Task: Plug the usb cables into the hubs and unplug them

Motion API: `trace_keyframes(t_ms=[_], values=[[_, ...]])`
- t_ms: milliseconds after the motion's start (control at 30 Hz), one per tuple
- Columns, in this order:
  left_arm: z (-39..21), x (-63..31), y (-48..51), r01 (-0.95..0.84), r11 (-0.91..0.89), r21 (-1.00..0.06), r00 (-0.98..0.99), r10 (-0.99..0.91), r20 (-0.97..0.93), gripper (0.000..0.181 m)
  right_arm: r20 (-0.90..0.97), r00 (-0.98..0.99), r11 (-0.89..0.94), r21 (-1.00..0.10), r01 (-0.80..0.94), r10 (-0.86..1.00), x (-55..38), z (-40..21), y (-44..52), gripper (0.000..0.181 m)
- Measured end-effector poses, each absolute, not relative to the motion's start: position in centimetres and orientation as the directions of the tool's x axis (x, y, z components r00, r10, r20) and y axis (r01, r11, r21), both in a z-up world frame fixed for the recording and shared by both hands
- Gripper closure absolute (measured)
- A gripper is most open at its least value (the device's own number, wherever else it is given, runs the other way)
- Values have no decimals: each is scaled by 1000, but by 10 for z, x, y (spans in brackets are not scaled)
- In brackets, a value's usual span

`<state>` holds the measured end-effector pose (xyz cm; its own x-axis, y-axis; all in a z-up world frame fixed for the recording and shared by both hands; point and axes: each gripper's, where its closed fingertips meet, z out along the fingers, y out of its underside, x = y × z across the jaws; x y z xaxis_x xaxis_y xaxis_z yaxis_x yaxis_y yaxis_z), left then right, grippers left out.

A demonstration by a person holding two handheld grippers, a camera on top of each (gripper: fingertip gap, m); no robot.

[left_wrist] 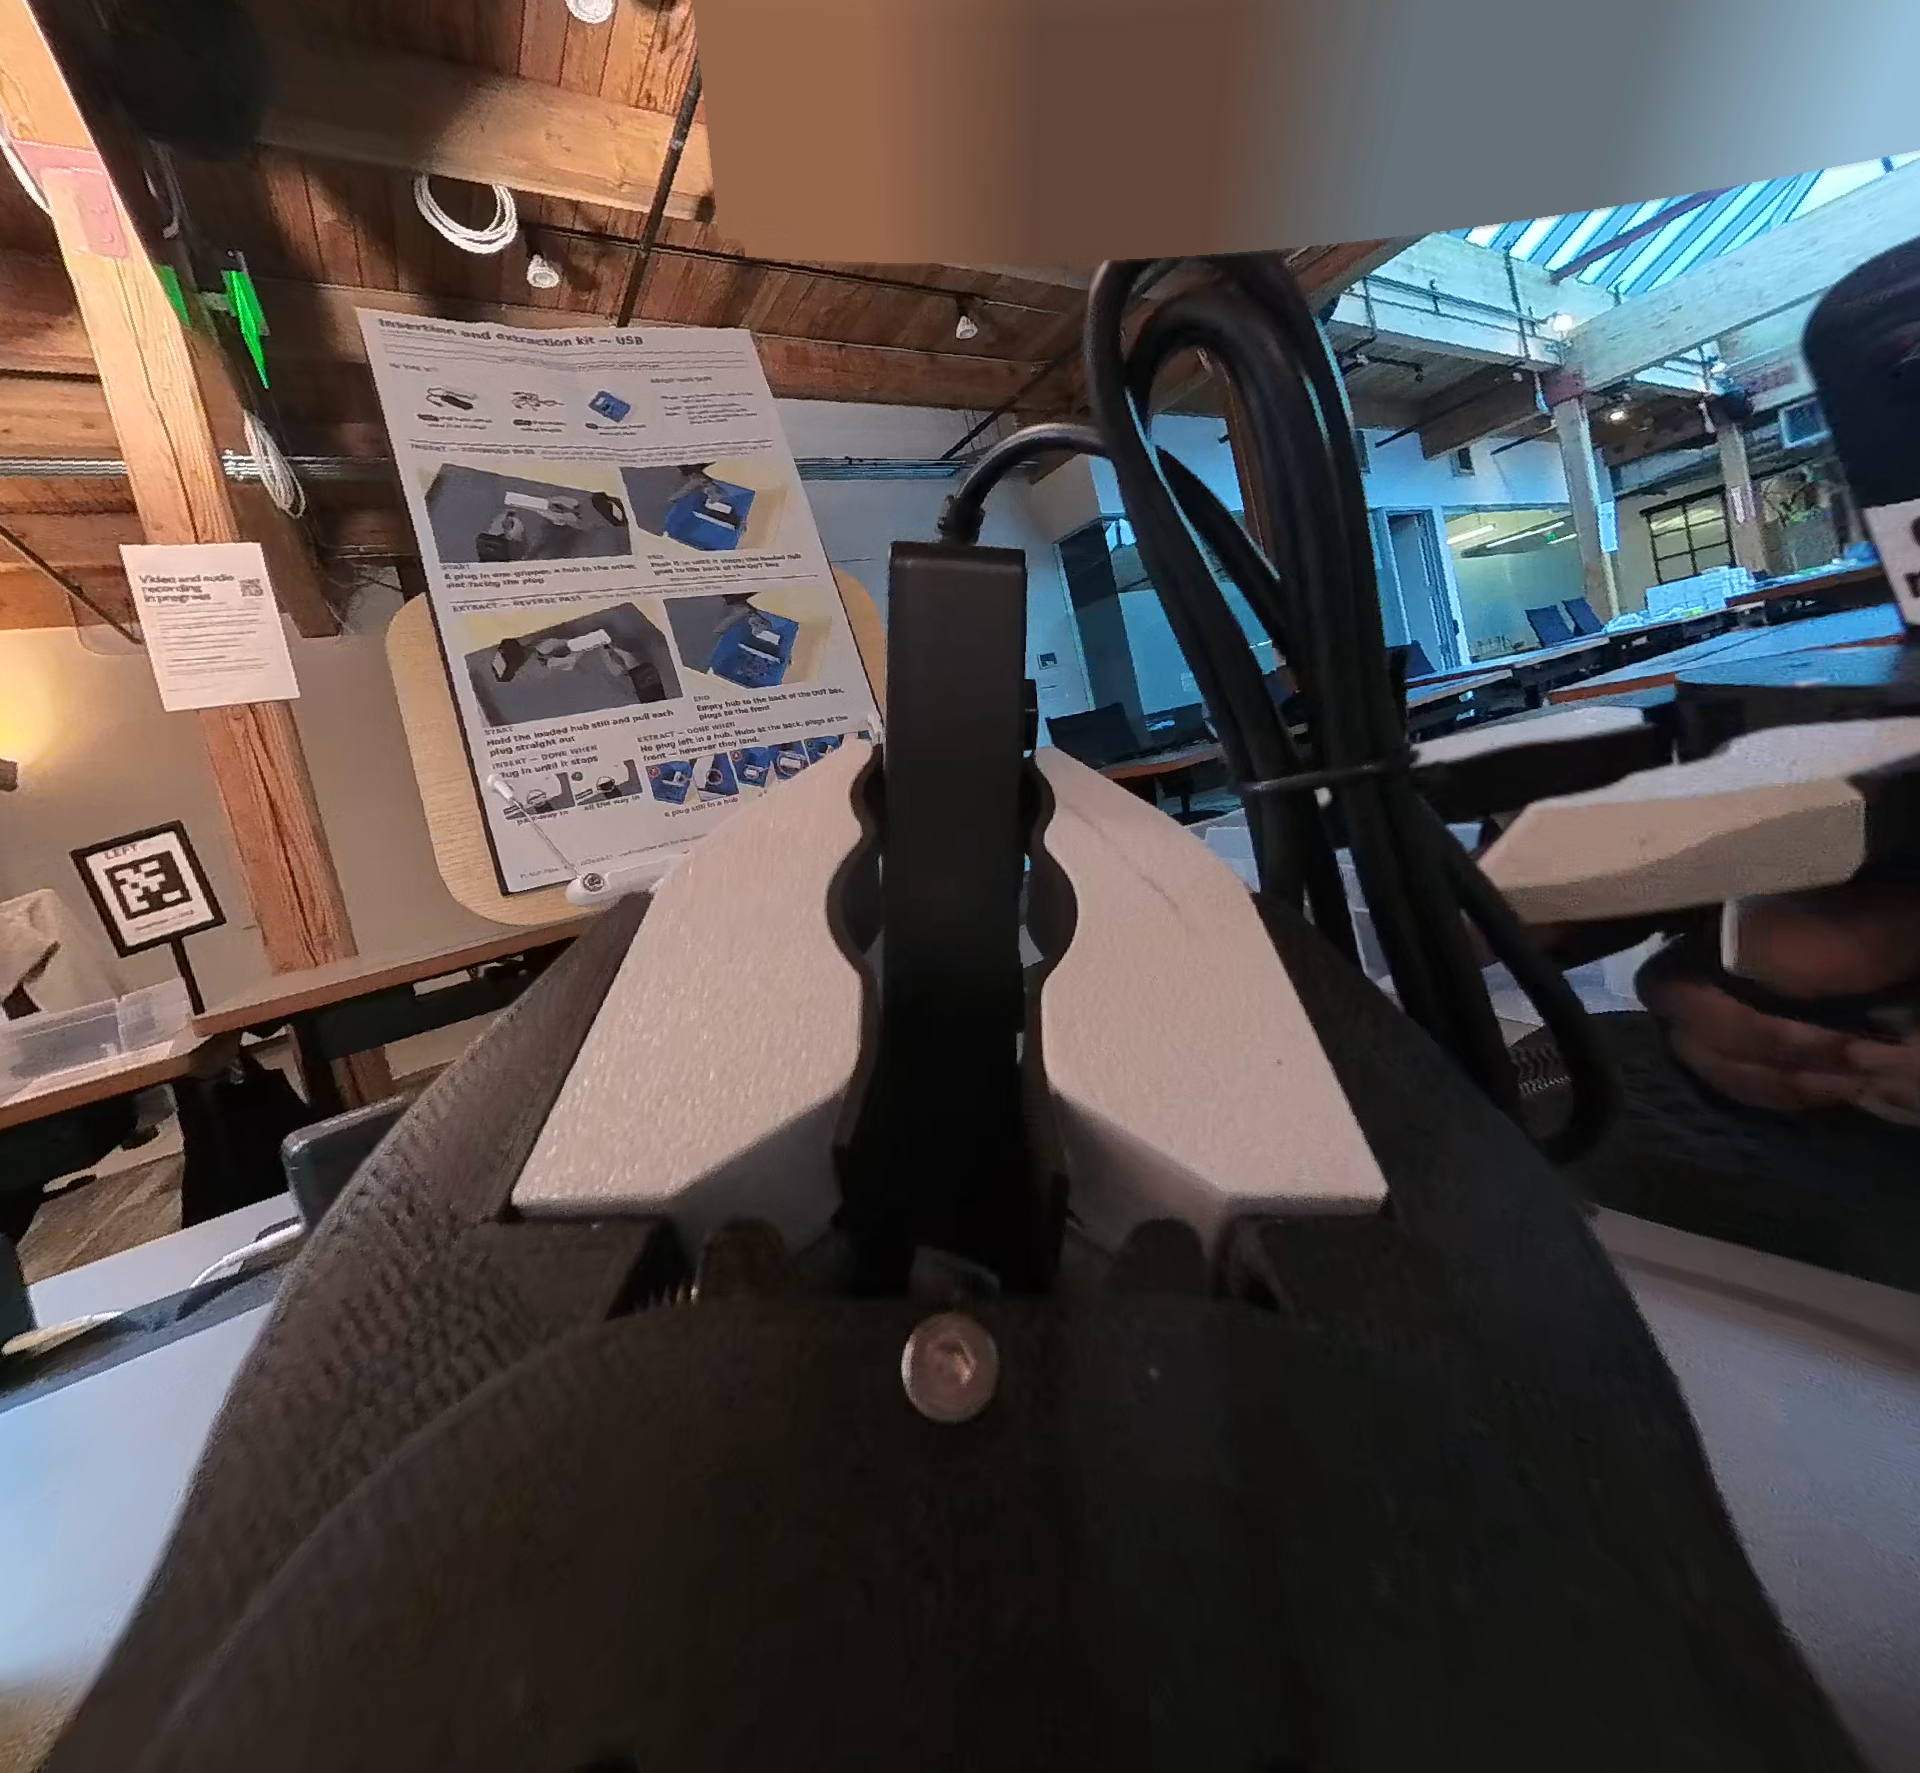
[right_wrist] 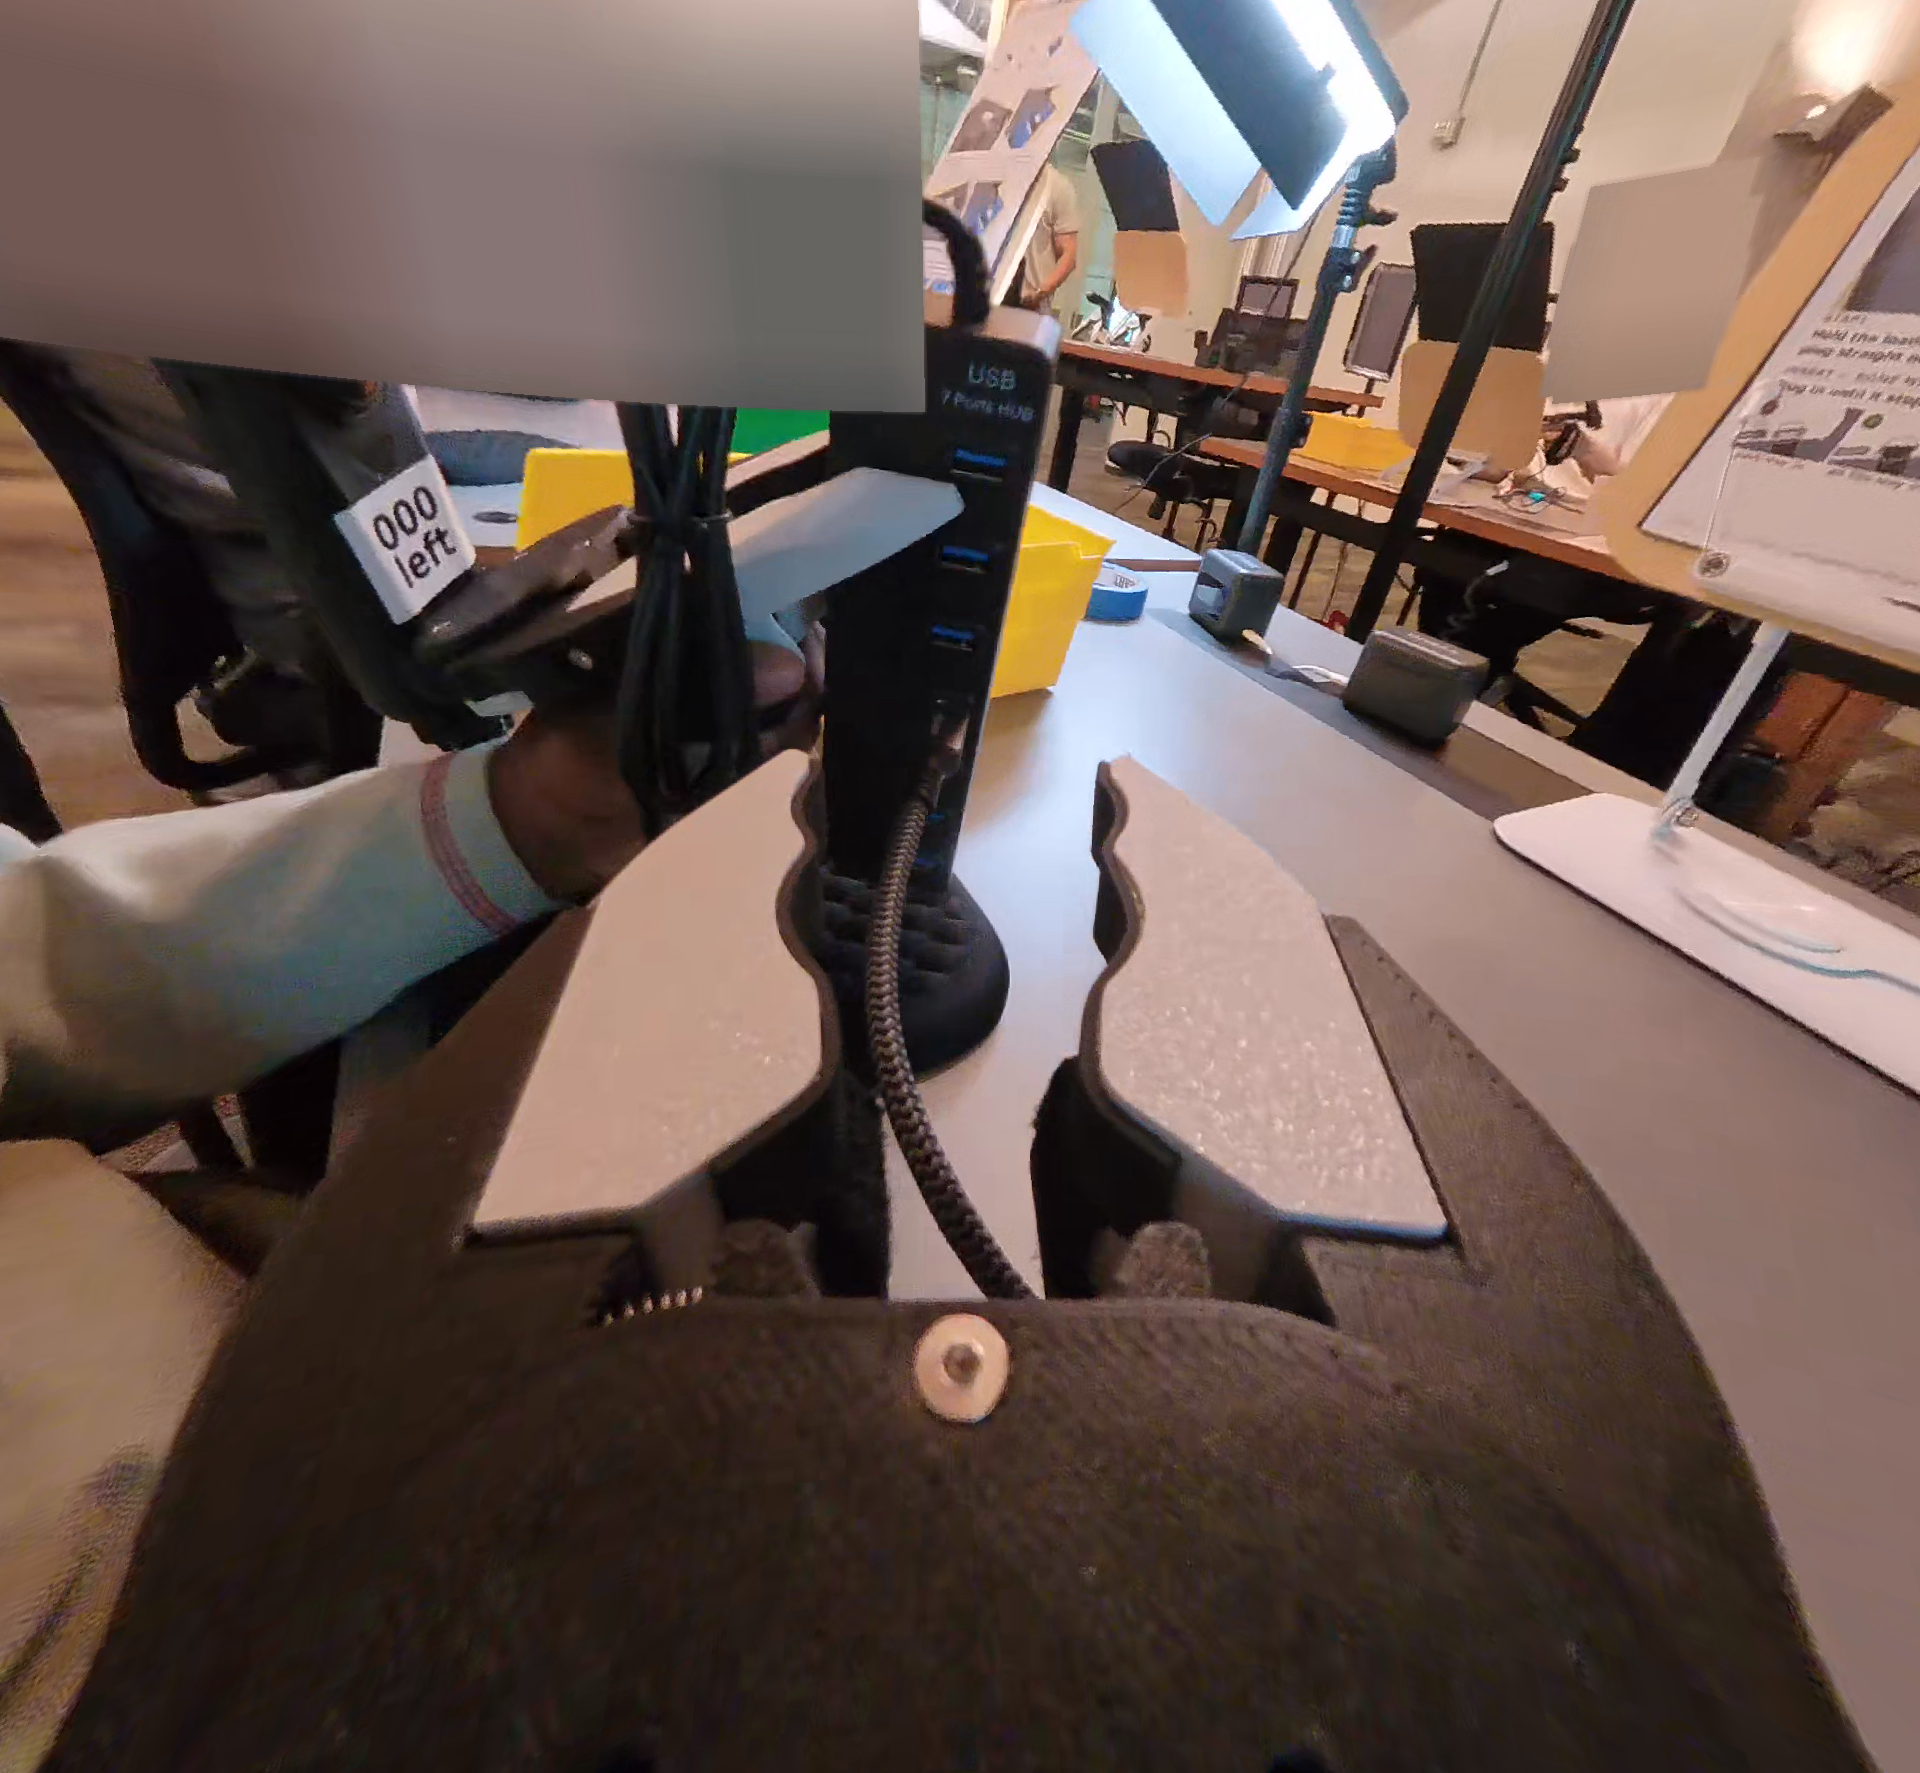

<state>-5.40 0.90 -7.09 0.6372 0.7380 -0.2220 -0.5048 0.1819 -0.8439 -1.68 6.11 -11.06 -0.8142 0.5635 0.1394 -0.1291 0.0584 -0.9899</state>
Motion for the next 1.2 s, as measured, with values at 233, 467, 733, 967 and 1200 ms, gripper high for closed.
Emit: trace_keyframes(t_ms=[233, 467, 733, 967, 1200], values=[[-68, -51, 12, -495, 212, -843, 665, 717, -210, 158, 166, -808, 91, -986, -139, 565, -19, -118, 36, 145], [-70, -39, 26, -576, 122, -808, 631, 695, -346, 158, 368, -739, 520, -854, -28, 565, -42, -161, 27, 144], [-76, -28, 41, -599, 102, -794, 658, 627, -416, 153, 238, -773, 440, -896, 59, 588, -44, -167, 36, 172], [-104, -49, 51, -499, -87, -862, 664, 601, -445, 141, 210, -747, 414, -905, 95, 631, -50, -167, 53, 173], [-108, -53, 49, -424, -73, -903, 709, 594, -381, 154, 280, -752, 437, -899, 12, 596, -45, -155, 44, 171]])
